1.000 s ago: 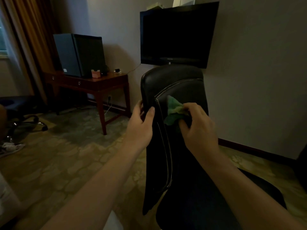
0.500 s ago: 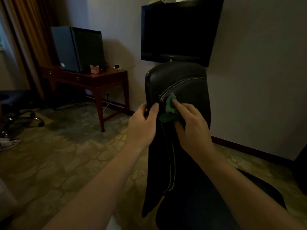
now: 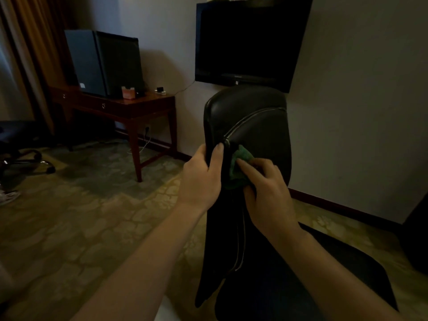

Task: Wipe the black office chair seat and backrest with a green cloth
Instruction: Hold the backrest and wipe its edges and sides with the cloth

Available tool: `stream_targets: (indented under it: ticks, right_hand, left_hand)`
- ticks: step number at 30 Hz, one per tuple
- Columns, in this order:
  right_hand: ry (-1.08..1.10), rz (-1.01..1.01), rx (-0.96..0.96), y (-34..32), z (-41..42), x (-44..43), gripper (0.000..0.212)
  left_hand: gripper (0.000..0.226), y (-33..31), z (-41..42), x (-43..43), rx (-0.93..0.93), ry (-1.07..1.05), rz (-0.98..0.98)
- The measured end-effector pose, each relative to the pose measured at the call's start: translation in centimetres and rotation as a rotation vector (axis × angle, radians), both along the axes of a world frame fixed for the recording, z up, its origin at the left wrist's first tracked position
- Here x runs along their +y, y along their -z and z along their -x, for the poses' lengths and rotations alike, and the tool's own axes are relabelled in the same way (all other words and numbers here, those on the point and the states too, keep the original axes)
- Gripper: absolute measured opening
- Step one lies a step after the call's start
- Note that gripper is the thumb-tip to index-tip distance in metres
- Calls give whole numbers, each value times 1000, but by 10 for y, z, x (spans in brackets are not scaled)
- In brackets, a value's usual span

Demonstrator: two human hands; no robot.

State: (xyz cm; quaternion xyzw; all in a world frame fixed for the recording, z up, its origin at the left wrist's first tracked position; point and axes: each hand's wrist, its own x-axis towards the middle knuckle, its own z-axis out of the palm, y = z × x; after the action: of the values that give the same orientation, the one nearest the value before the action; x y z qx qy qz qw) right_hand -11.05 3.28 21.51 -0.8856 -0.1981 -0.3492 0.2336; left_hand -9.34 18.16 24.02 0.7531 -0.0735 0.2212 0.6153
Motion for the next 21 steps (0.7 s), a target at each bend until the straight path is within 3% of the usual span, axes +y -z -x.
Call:
stream_targets:
  ticks: [5,17,21]
  right_hand:
    - [15,-22,-66,-25,-2,11,48]
    - [-42,16,-64,-17,23,-5,46]
    - [-44,19,-75,-31,17,0,46]
  left_hand:
    - [26,2,14,0,-25,-1,-13]
    - [32,-13,34,1,34,51,57]
    - [26,-15,36,-3,42,33,28]
